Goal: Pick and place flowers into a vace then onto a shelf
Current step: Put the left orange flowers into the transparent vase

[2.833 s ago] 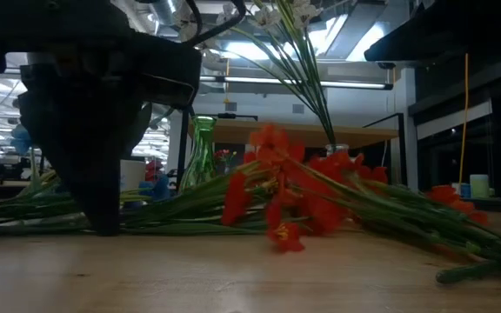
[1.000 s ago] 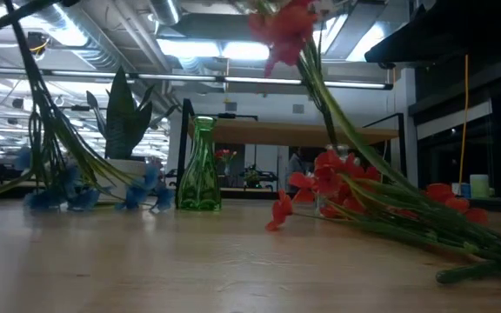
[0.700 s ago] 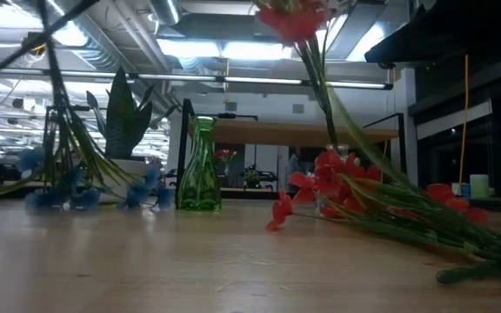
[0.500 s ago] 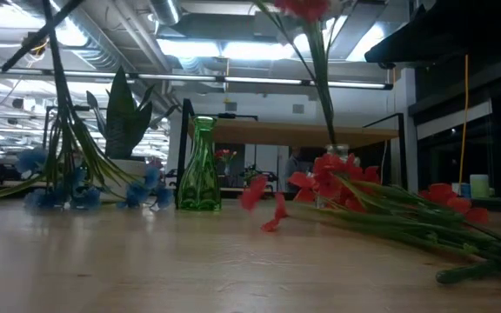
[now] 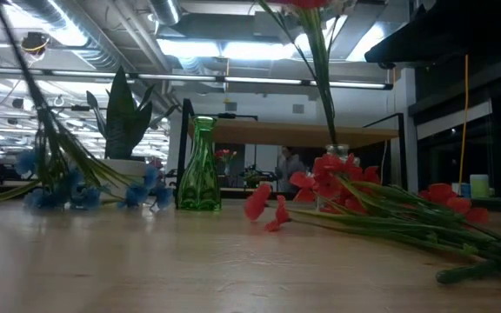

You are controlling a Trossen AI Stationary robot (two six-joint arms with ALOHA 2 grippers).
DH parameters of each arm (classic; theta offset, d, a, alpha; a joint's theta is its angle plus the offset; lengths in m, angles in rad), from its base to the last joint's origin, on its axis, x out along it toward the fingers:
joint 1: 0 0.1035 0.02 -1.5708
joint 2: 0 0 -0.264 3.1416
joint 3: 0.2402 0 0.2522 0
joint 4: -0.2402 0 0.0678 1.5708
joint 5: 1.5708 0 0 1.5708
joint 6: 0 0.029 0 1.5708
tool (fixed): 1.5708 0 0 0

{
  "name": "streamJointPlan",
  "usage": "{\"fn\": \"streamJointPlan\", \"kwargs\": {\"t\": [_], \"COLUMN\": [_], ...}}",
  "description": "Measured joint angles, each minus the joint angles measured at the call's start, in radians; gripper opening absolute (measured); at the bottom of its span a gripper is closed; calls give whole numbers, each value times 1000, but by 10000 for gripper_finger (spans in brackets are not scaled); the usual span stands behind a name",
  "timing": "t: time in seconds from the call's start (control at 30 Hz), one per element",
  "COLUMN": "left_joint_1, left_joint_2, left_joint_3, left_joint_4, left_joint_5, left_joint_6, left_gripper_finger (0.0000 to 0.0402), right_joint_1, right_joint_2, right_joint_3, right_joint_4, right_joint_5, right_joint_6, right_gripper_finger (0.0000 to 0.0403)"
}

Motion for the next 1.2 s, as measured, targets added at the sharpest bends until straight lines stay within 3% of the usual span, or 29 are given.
{"fn": "streamJointPlan", "kwargs": {"t": [0.37, 0.5, 0.67, 0.9, 1.2], "left_joint_1": [1, 1, 1, 1, 36], "left_joint_2": [0, 0, 0, 0, 0], "left_joint_3": [0, 0, 0, 0, 0], "left_joint_4": [-79, -80, -3, 110, 238], "left_joint_5": [187, 232, 320, 367, 237], "left_joint_6": [-258, -278, -196, 7, 290], "left_gripper_finger": [3, 3, 3, 3, 4], "right_joint_1": [0, 0, 0, 0, 0], "right_joint_2": [0, 0, 0, 0, 0], "right_joint_3": [0, 0, 0, 0, 0], "right_joint_4": [0, 0, 0, 0, 5], "right_joint_5": [-1, -1, -1, -1, -1], "right_joint_6": [-1, -1, -1, -2, -9], "right_gripper_finger": [142, 142, 142, 142, 142]}}
